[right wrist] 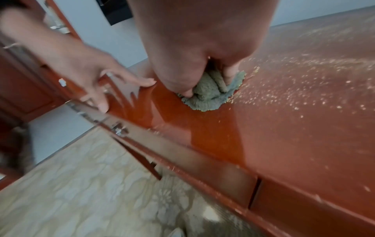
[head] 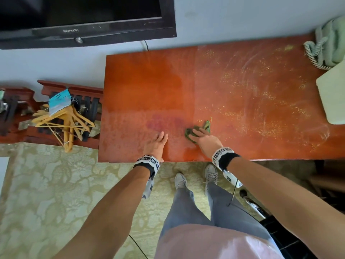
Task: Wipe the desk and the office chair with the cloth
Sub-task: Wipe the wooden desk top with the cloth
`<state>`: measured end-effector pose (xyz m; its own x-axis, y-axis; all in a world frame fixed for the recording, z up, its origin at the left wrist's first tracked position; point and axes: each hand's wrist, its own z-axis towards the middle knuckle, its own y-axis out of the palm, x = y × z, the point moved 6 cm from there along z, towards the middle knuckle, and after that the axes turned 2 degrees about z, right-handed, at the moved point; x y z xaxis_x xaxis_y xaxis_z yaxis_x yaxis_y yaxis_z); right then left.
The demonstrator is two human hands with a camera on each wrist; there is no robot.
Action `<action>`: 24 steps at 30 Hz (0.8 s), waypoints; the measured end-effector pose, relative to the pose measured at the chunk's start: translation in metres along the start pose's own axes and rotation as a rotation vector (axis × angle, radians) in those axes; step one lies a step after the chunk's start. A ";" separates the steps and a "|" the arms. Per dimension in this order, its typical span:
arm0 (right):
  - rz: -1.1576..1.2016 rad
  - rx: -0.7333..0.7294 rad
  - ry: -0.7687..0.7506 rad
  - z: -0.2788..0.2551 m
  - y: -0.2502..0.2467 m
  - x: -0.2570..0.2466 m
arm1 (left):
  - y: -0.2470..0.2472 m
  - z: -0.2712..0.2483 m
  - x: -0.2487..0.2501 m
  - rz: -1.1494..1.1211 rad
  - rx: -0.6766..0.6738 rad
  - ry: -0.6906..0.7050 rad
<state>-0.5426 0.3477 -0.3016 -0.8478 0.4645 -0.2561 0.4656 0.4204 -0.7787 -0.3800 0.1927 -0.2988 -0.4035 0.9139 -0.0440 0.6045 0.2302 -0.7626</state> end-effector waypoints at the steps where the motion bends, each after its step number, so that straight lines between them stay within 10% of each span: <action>1: -0.021 -0.020 -0.040 -0.007 0.008 -0.005 | -0.001 0.000 0.001 0.005 -0.004 0.001; 24: -0.450 -0.003 -0.653 -0.084 0.039 0.043 | -0.046 0.007 0.013 0.127 -0.140 -0.048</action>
<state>-0.5394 0.4496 -0.2942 -0.9318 -0.3014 -0.2024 0.0431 0.4618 -0.8859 -0.4176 0.1914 -0.2687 -0.3481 0.9225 -0.1670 0.7407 0.1614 -0.6522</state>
